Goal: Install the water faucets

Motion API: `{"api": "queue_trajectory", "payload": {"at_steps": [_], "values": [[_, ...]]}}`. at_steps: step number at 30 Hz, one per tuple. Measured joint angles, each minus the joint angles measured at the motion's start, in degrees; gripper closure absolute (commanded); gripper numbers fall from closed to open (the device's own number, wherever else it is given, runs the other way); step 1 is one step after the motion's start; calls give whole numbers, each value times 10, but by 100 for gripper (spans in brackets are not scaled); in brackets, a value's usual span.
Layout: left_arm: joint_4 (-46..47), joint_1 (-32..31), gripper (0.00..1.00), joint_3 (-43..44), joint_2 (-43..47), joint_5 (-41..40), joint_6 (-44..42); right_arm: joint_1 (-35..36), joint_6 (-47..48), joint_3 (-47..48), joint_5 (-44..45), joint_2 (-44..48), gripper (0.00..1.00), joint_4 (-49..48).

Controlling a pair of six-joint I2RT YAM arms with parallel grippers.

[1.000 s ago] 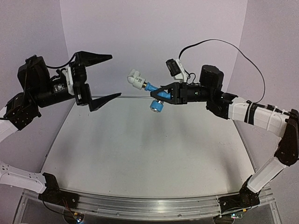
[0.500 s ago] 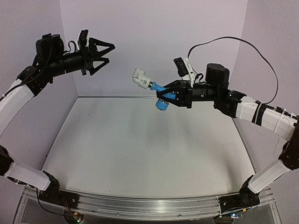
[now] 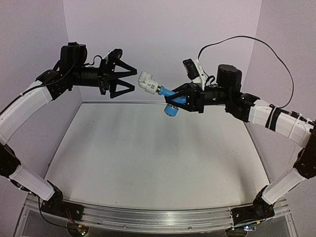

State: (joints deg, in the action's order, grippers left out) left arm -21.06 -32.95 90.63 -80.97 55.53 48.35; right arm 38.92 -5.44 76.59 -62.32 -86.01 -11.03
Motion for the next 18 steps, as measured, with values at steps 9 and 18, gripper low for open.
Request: {"api": "queue_trajectory", "payload": {"at_steps": [9, 18], "values": [[0, -47, 13, 2, -4, 2, -78, 0, -16, 10, -19, -13, 100, 2], [-2, -58, 20, 16, -30, -16, -97, 0, -27, 16, -33, -20, 100, 2]]}}
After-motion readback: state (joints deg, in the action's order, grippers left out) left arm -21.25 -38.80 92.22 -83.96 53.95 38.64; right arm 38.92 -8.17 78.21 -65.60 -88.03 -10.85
